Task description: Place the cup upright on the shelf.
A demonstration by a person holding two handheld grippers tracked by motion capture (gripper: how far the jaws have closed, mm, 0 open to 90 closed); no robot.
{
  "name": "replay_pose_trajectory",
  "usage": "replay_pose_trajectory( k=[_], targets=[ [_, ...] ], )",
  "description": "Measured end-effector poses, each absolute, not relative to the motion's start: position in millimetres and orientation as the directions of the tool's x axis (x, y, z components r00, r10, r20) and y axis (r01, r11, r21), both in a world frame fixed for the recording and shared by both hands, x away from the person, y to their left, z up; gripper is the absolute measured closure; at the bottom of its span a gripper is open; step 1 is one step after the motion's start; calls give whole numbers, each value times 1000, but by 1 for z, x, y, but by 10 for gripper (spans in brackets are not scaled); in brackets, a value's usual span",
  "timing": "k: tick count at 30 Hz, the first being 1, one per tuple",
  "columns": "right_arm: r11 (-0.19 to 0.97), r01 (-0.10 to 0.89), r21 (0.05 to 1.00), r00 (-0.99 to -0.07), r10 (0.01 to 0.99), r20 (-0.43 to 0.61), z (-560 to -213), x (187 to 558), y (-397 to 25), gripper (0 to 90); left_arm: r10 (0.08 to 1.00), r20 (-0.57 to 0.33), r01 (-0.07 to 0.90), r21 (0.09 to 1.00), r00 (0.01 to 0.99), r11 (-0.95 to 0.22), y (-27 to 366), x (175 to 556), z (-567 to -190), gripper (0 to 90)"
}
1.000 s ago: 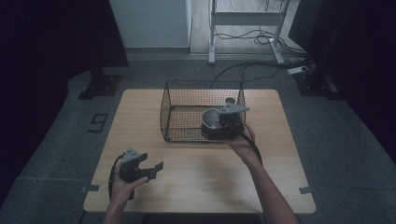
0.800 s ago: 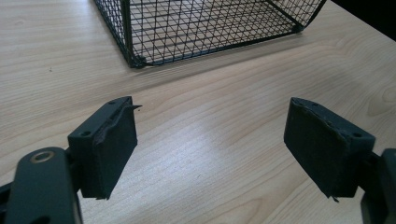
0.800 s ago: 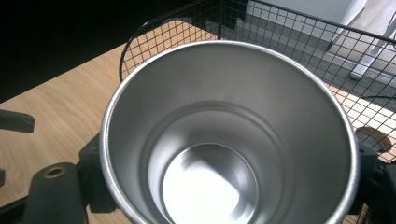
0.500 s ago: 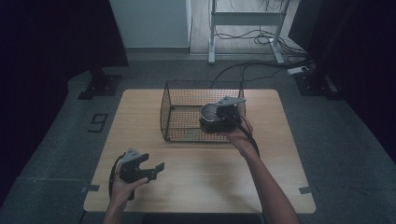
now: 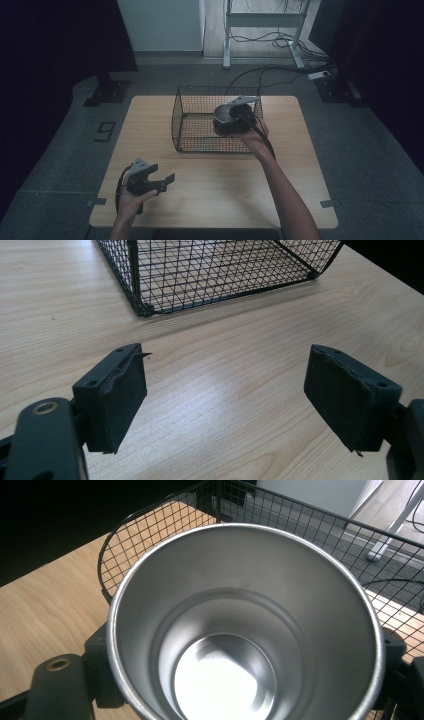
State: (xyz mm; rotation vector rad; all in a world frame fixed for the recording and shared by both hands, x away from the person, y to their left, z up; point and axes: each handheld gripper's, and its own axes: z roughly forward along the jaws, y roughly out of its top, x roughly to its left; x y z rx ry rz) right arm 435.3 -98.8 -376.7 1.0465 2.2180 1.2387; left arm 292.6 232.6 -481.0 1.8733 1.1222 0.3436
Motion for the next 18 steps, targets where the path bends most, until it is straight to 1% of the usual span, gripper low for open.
replay_pose_trajectory(
  k=[18],
  targets=[
    [308, 457, 835, -613, 789, 44, -378, 467, -99, 184, 810, -199, 563, 806, 552, -185, 234, 293, -481, 174]
  ],
)
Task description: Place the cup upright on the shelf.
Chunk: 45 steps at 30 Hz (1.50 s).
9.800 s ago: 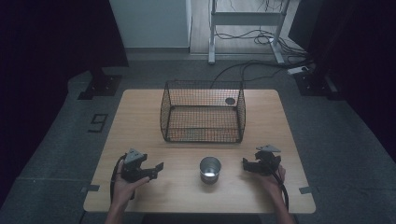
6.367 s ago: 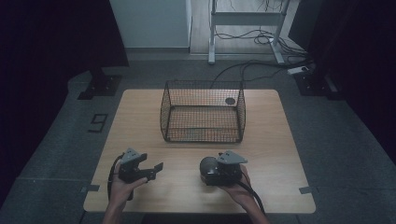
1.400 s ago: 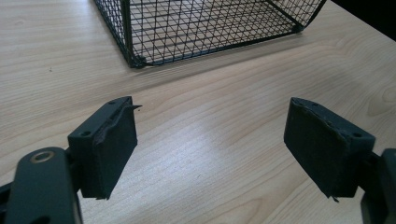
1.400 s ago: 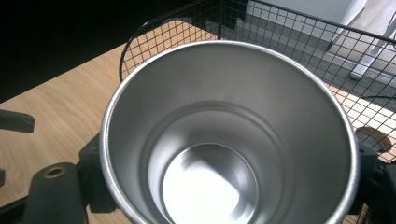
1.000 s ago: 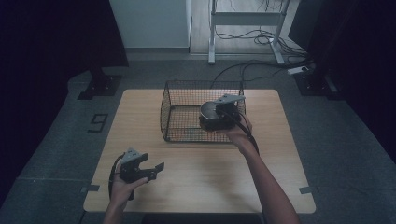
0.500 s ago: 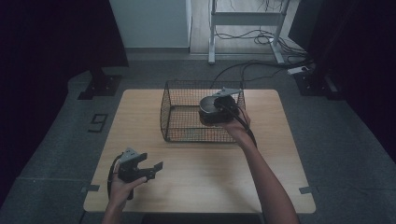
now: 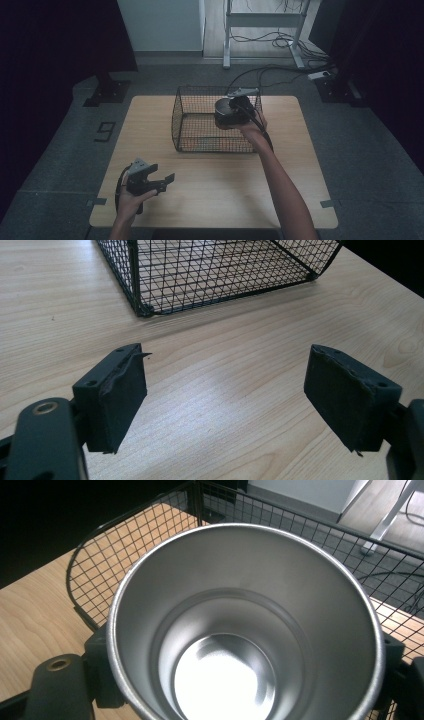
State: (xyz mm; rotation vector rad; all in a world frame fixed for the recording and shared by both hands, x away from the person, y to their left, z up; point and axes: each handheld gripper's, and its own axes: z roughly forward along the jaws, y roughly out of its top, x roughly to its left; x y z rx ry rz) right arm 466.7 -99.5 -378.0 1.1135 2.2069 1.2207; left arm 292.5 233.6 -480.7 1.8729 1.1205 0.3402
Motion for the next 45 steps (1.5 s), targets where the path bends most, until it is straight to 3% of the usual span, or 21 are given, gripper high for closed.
replay_pose_trajectory(
  k=[45],
  targets=[
    [328, 543, 774, -566, 823, 48, -417, 530, -86, 184, 808, -204, 565, 804, 553, -184, 234, 294, -483, 174]
  ],
)
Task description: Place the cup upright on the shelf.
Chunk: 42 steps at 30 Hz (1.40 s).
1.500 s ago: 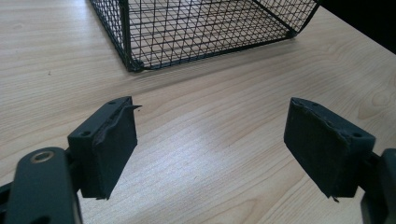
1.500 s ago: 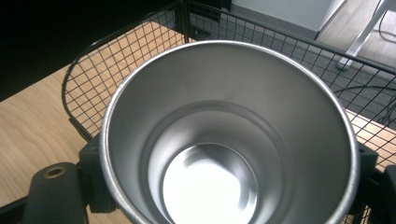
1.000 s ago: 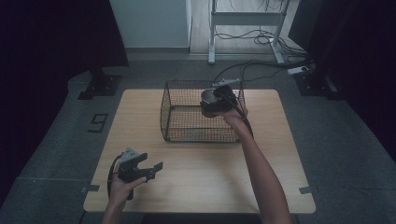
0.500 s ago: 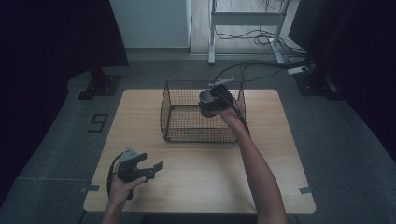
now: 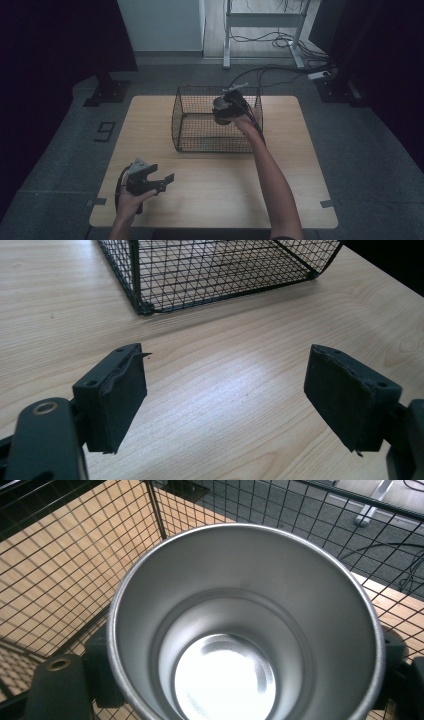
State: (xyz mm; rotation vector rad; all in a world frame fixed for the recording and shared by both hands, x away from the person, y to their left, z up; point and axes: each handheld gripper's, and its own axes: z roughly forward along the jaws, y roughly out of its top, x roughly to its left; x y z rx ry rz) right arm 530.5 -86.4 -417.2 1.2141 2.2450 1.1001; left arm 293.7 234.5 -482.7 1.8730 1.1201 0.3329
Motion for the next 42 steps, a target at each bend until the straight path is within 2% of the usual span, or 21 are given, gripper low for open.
replay_pose_trajectory(
  k=[42],
  targets=[
    [378, 629, 680, -547, 836, 41, -466, 562, -82, 184, 810, -203, 564, 805, 550, -181, 236, 294, -483, 174]
  ],
)
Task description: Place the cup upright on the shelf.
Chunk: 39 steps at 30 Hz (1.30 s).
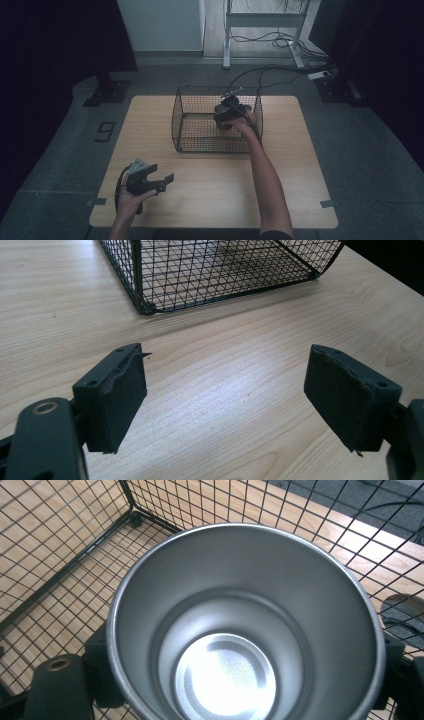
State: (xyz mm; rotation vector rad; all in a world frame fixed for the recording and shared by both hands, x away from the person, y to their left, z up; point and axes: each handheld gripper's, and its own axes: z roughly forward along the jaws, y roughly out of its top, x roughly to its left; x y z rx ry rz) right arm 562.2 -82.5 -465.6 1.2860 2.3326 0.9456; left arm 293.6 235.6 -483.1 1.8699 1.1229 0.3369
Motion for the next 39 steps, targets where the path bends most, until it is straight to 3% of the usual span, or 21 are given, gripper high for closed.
replay_pose_trajectory(
  k=[34, 39],
  targets=[
    [435, 675, 596, -555, 832, 20, -482, 572, -77, 181, 811, -204, 560, 809, 549, -175, 238, 293, -482, 174],
    [449, 688, 569, -541, 841, -9, -480, 571, -78, 127, 810, -205, 559, 811, 549, -174, 238, 293, -481, 174]
  ],
)
